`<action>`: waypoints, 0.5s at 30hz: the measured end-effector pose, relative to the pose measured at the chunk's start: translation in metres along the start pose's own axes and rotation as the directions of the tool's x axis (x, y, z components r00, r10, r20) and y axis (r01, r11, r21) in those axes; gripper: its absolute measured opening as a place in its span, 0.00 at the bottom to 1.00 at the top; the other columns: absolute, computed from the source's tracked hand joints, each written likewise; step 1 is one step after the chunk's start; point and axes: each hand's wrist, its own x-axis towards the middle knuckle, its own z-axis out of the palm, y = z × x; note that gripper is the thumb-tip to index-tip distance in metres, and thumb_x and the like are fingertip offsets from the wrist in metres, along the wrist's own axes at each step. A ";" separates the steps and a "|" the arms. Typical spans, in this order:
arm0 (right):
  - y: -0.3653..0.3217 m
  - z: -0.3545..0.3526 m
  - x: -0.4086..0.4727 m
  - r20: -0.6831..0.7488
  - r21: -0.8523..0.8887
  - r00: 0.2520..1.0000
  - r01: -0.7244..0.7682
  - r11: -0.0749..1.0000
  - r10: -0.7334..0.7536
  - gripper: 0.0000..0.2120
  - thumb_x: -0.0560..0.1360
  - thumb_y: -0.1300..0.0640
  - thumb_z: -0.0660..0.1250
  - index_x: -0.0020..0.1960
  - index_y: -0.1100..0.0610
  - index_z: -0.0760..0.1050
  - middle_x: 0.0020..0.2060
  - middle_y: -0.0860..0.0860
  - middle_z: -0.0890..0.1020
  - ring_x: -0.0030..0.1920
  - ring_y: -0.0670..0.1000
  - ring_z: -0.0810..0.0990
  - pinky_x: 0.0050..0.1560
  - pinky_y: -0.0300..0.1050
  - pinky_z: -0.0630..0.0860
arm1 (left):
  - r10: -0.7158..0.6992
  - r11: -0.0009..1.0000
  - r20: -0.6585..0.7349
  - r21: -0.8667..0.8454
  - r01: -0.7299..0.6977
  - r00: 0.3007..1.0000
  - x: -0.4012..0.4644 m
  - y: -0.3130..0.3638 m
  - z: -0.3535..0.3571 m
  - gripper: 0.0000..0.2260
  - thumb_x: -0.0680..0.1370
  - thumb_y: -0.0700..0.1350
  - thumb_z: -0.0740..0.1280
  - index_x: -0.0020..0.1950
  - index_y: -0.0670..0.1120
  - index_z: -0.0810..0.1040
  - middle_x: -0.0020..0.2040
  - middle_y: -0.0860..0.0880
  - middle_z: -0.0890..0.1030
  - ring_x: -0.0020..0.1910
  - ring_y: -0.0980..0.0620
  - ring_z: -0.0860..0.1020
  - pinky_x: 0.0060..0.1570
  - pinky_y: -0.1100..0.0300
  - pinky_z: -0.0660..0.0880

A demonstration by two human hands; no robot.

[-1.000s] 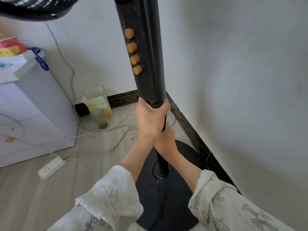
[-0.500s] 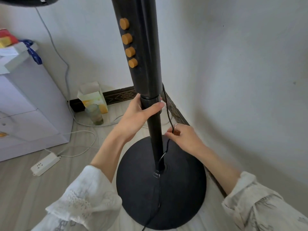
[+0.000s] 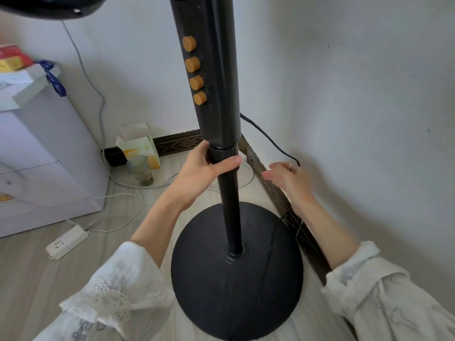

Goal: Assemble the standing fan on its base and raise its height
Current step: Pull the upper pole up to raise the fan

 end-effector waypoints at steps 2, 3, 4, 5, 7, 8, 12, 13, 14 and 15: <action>0.003 -0.013 0.008 0.134 -0.068 0.991 -0.019 0.997 0.028 0.09 0.74 0.52 0.65 0.51 0.55 0.74 0.46 0.54 0.84 0.50 0.50 0.82 0.59 0.49 0.74 | -0.004 1.000 -0.006 0.011 0.004 1.000 0.002 0.001 0.001 0.17 0.69 0.47 0.73 0.55 0.46 0.76 0.53 0.47 0.81 0.52 0.52 0.80 0.50 0.63 0.75; 0.005 -0.016 0.012 0.162 -0.124 0.986 -0.006 0.992 0.026 0.11 0.74 0.49 0.65 0.52 0.55 0.74 0.45 0.53 0.85 0.48 0.49 0.83 0.58 0.49 0.74 | -0.008 1.000 -0.013 0.009 0.008 1.000 0.003 0.000 0.002 0.17 0.69 0.46 0.73 0.55 0.46 0.75 0.53 0.47 0.81 0.52 0.52 0.80 0.51 0.62 0.75; 0.007 -0.017 0.015 0.161 -0.145 0.987 -0.001 0.989 0.025 0.12 0.74 0.47 0.64 0.52 0.55 0.75 0.43 0.52 0.85 0.46 0.48 0.83 0.56 0.48 0.75 | -0.010 1.000 -0.024 0.009 0.010 1.000 0.002 -0.001 0.003 0.17 0.69 0.46 0.73 0.55 0.45 0.75 0.53 0.47 0.81 0.52 0.51 0.80 0.52 0.60 0.75; 0.006 -0.019 0.017 0.151 -0.131 0.988 -0.011 0.991 0.031 0.14 0.75 0.46 0.63 0.51 0.56 0.76 0.41 0.52 0.85 0.43 0.48 0.84 0.53 0.46 0.76 | -0.011 1.000 -0.035 0.011 0.011 0.999 0.002 -0.001 0.004 0.16 0.69 0.46 0.73 0.55 0.46 0.76 0.53 0.47 0.81 0.51 0.51 0.80 0.52 0.60 0.76; 0.007 -0.027 0.023 0.106 -0.059 0.992 -0.065 0.996 0.071 0.17 0.76 0.45 0.61 0.47 0.58 0.78 0.38 0.53 0.85 0.39 0.50 0.83 0.48 0.43 0.76 | -0.008 1.000 -0.055 0.005 0.008 0.998 0.002 -0.002 0.007 0.14 0.69 0.46 0.73 0.53 0.48 0.76 0.52 0.48 0.82 0.49 0.54 0.81 0.48 0.63 0.77; 0.009 -0.033 0.024 0.064 -0.035 0.994 -0.090 0.995 0.092 0.18 0.76 0.44 0.61 0.44 0.58 0.79 0.38 0.53 0.85 0.38 0.50 0.82 0.46 0.43 0.75 | -0.003 1.000 -0.065 0.000 0.003 0.998 0.002 -0.001 0.008 0.13 0.69 0.46 0.73 0.52 0.50 0.76 0.51 0.49 0.82 0.47 0.55 0.81 0.45 0.66 0.77; 0.025 -0.049 0.029 -0.188 -0.094 0.981 -0.074 0.993 0.055 0.17 0.75 0.48 0.63 0.36 0.58 0.80 0.35 0.54 0.83 0.38 0.51 0.79 0.47 0.47 0.73 | -0.027 0.999 -0.135 0.019 0.030 0.990 0.004 -0.004 0.015 0.11 0.70 0.46 0.73 0.50 0.49 0.76 0.47 0.49 0.82 0.46 0.55 0.81 0.50 0.61 0.76; 0.027 -0.047 0.030 -0.244 -0.150 0.970 -0.061 0.987 0.023 0.17 0.75 0.48 0.63 0.37 0.60 0.82 0.31 0.52 0.81 0.35 0.50 0.77 0.46 0.47 0.72 | -0.031 0.999 -0.148 0.022 0.035 0.988 0.004 -0.005 0.015 0.11 0.70 0.46 0.73 0.50 0.49 0.76 0.47 0.48 0.82 0.46 0.53 0.80 0.51 0.59 0.76; 0.028 -0.042 0.030 -0.284 -0.196 0.959 -0.055 0.979 -0.003 0.17 0.74 0.48 0.64 0.39 0.61 0.82 0.29 0.50 0.79 0.33 0.49 0.76 0.45 0.45 0.70 | -0.035 0.999 -0.157 0.020 0.038 0.987 0.004 -0.005 0.016 0.11 0.70 0.46 0.73 0.50 0.49 0.76 0.47 0.47 0.82 0.47 0.52 0.80 0.52 0.58 0.76; 0.028 -0.037 0.031 -0.303 -0.224 0.953 -0.048 0.973 -0.022 0.17 0.74 0.49 0.64 0.41 0.63 0.82 0.30 0.50 0.80 0.34 0.49 0.75 0.46 0.43 0.68 | -0.039 0.999 -0.163 0.015 0.042 0.986 0.004 -0.005 0.016 0.11 0.70 0.46 0.73 0.50 0.49 0.76 0.48 0.47 0.82 0.47 0.52 0.80 0.51 0.58 0.76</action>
